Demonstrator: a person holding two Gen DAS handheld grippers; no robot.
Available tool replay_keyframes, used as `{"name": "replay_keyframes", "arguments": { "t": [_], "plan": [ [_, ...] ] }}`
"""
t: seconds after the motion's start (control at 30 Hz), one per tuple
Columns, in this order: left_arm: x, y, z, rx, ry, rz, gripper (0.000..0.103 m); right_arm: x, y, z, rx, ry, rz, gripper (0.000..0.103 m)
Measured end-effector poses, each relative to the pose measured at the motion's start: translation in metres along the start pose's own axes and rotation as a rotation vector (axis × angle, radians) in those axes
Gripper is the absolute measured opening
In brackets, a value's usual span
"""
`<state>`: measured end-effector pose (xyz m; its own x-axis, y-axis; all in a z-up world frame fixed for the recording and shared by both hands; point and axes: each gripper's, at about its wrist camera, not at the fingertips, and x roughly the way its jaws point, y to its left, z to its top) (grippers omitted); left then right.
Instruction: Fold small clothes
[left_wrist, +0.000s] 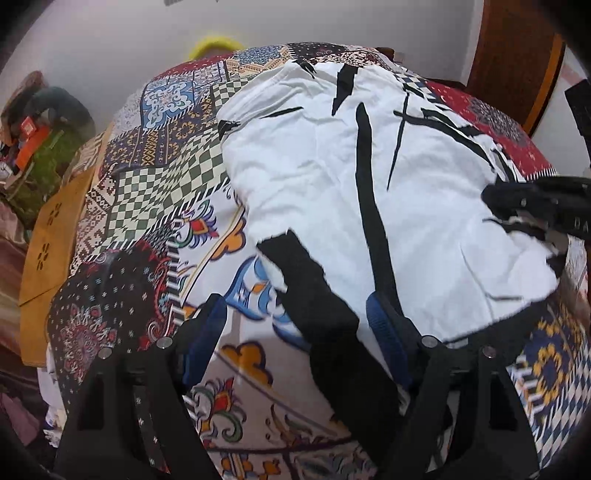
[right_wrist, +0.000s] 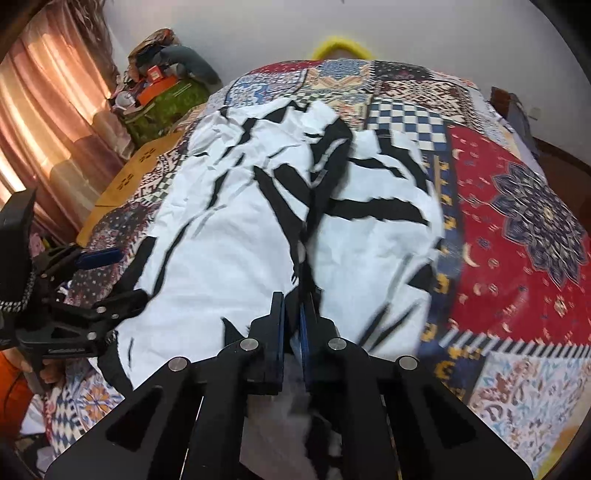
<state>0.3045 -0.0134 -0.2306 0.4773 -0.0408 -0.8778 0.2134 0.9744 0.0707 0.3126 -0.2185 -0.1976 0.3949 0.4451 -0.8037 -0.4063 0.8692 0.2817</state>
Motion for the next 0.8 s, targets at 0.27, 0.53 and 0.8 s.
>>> {"name": "replay_keyframes", "arguments": {
  "t": [0.27, 0.53, 0.8],
  "plan": [
    [-0.009, 0.007, -0.018, -0.03, -0.002, -0.005, 0.078, -0.032, 0.0, -0.01, 0.003, -0.031, -0.045, 0.007],
    [-0.016, 0.004, -0.023, -0.029, -0.013, 0.024, 0.078, -0.043, 0.037, -0.016, -0.078, -0.052, -0.009, 0.029],
    [-0.022, 0.006, -0.03, -0.042, -0.017, 0.023, 0.08, -0.017, 0.039, -0.042, -0.093, 0.028, -0.014, 0.029]
  ]
}}
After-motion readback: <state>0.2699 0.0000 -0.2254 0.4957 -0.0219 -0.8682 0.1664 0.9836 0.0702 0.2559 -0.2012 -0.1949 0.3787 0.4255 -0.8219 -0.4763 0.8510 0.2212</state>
